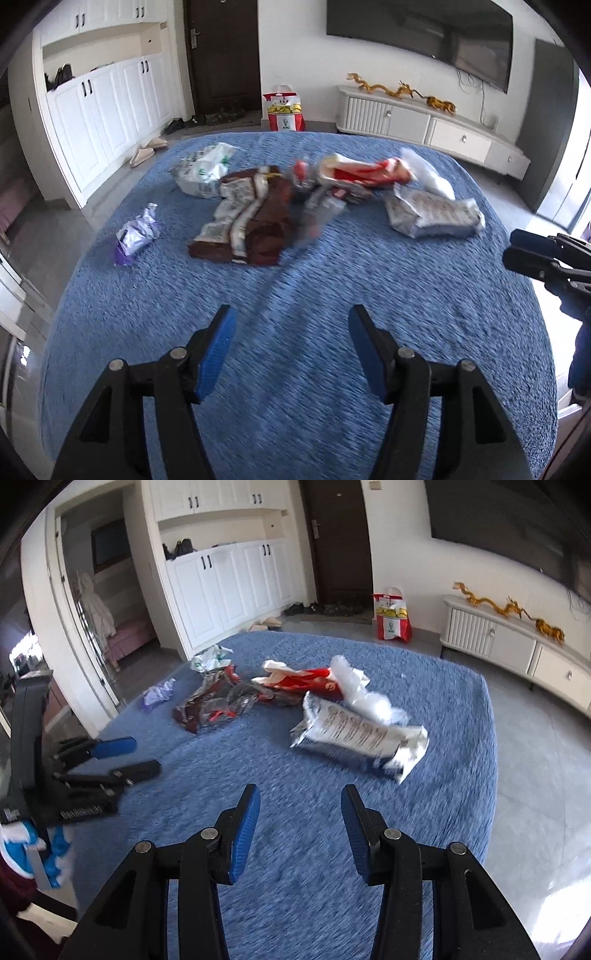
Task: Collect trash
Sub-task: 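Move both tools back over the rug toward the remaining wrappers, then grasp brown snack wrapper with left tool while right tool grasps blue milk carton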
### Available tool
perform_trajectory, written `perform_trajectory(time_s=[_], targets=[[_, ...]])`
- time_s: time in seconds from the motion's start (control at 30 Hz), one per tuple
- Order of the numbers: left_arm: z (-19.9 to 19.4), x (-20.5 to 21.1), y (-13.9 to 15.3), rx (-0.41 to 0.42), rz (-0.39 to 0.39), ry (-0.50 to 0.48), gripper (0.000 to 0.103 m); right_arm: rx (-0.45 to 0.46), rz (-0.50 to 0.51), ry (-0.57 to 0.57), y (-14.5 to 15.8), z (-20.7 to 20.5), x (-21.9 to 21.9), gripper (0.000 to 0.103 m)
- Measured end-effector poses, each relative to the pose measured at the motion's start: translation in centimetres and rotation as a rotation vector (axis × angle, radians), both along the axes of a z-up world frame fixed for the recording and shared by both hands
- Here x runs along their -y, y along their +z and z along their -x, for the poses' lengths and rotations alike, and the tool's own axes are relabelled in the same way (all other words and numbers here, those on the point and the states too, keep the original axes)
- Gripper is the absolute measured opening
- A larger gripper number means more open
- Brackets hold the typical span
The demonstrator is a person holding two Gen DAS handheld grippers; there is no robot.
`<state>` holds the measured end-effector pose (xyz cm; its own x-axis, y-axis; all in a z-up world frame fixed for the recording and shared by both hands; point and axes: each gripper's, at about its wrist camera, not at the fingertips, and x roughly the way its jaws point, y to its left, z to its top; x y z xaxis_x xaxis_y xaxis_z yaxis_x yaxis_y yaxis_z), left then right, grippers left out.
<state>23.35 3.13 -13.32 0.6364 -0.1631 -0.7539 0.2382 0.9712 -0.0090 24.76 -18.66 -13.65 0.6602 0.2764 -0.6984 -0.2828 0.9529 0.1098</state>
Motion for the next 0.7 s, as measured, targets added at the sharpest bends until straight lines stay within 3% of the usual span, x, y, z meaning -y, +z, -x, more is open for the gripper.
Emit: perform_trajectory(time_s=[0.13,0.2,0.43,0.7], targets=[[-2.2,-2.1,0.1,-0.009,0.082,-0.015,0.062,0.019,0.073,0.038,-0.2,-2.8,0.1,0.050],[-3.2,-2.7,0.2,-0.007,0.107,-0.019,0.062,0.031,0.089,0.039,-0.4,-4.3,0.8,0.060],[-7.1,-2.8,0.1,-0.011,0.158,-0.077,0.065,-0.049,-0.017,-0.001,-2.9,-10.1,5.8,0.061],[-11.9,-1.1,-0.6,-0.016,0.085,-0.090,0.067,-0.119,-0.031,0.078,-5.3,-12.3,6.0,0.061]])
